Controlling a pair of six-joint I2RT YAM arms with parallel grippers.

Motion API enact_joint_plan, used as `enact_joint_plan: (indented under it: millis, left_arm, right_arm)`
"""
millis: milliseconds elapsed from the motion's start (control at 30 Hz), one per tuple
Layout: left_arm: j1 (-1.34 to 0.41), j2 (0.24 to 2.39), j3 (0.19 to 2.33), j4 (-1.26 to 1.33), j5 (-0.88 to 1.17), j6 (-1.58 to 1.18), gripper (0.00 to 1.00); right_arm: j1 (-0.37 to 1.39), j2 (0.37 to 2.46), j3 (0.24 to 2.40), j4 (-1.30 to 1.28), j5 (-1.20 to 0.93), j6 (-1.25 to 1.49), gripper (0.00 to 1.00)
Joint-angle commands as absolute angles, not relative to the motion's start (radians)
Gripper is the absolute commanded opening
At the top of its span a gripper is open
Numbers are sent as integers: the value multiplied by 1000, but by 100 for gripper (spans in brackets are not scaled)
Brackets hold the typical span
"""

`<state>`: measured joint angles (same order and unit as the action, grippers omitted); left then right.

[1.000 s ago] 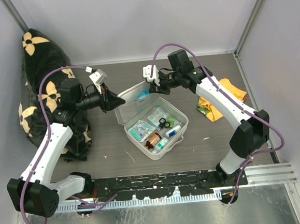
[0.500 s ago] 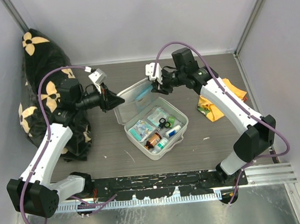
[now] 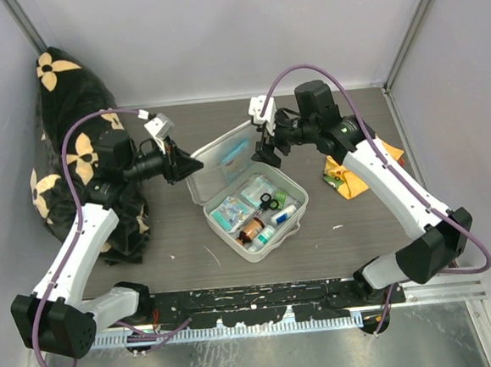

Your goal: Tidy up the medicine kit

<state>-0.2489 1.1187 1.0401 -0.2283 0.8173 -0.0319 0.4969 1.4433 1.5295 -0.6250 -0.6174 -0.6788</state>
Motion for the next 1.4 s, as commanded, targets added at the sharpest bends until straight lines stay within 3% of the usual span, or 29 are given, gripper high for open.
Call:
enact_joint_plan:
  millis: [0,167,500,1367]
  left_arm:
    - [-251,1089,1031,-209,860,-18,23]
    - [-251,1078,1034,-229,908,-18,38]
    - [-265,1063,1051,-327,980,25,57]
    - [-293,1045,1054,-511,1048,199,73]
  right_arm:
    - [475,1350,1465,-533,-510,-551,81]
    - [415,1291,1398,-514,-452,-481,81]
    - [363,1164,1251,-517,-322,-378,82]
    - [327,1081,1174,-655,-394,-432,83]
